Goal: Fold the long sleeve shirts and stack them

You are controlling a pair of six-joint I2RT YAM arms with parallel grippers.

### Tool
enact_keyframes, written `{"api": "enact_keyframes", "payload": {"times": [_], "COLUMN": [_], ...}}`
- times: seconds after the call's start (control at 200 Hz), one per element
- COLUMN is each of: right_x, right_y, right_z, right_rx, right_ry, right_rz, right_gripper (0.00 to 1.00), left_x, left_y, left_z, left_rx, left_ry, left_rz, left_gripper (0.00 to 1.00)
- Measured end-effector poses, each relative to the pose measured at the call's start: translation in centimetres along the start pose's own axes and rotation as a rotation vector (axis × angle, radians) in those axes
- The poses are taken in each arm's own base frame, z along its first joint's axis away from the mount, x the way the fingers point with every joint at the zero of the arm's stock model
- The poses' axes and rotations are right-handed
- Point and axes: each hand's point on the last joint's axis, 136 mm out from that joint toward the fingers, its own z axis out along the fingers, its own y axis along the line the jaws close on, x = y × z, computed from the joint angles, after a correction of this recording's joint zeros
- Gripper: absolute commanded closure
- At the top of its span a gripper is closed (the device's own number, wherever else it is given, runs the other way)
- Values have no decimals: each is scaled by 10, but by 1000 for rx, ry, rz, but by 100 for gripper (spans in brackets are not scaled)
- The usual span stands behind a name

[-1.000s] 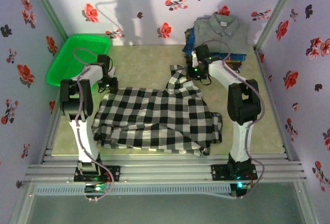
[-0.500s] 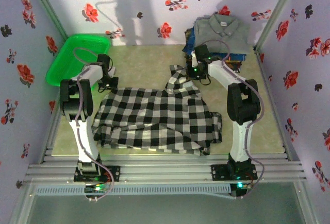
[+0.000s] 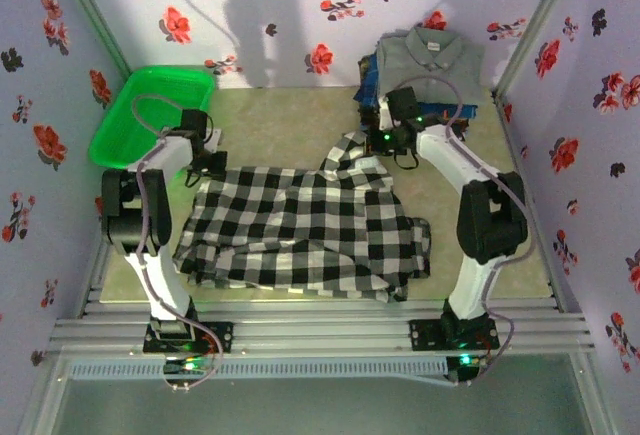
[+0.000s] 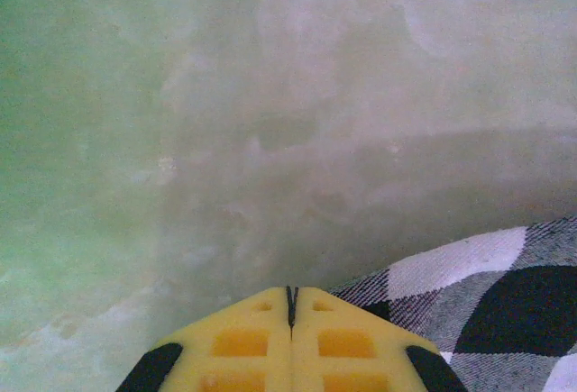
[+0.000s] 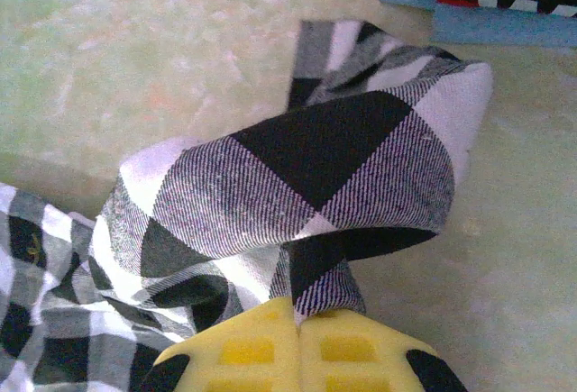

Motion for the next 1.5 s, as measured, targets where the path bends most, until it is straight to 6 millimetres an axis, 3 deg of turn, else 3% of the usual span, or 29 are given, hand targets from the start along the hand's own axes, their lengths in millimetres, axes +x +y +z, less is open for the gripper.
{"api": "enact_keyframes", "payload": {"times": [0.145, 0.475, 0.78, 0.98, 1.3, 1.45, 1.5], "right_x": [9, 59, 85, 111, 165, 182, 187], "right_y": [6, -7, -8, -12, -17, -17, -17], "right_z": [-17, -22, -39, -46, -37, -34, -33], "right_rx": [-15, 12, 15, 11, 12, 16, 19], "right_ry": [-11, 84, 106, 144, 265, 304, 314], "right_rz": [-2, 22, 23, 50, 116, 135, 139], "right_gripper": [100, 100, 100, 100, 100, 100, 97], "left_x": [2, 7, 7, 20, 49, 64, 70], "left_y": [5, 22, 26, 24, 29, 32, 33], "left_z": [-5, -9, -24, -27, -17, -16, -17], "left_rx": [-33, -84, -79, -78, -110, -127, -134], "left_ry": [-43, -108, -177, -171, -100, -71, -58], "left_rz": [9, -1, 26, 49, 66, 64, 62], "left_gripper": [100, 100, 100, 100, 100, 94, 84]}}
